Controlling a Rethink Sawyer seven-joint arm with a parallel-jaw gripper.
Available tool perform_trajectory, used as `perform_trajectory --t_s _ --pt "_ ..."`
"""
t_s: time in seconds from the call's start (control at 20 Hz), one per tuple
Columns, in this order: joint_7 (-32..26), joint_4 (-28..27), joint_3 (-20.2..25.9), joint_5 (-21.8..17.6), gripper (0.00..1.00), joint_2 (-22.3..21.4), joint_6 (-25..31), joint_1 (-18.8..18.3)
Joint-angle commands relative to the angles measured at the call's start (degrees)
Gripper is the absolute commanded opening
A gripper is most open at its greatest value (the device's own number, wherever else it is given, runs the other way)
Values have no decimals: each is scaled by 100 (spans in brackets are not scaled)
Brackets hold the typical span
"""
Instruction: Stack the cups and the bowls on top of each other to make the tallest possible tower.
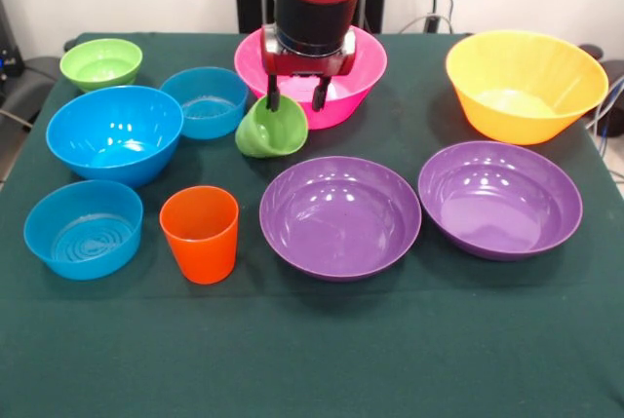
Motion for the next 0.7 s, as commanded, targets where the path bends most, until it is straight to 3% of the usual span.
perform_trajectory --t_s 0.05,0.15,0.35,0.7 --pt "437 244 247 69 100 -164 536 133" --pt "442 142 250 87 100 -182 676 164" --pt "460 441 245 -36 100 -176 184 75" --pt "481 331 178 -363 100 427 -709 -90"
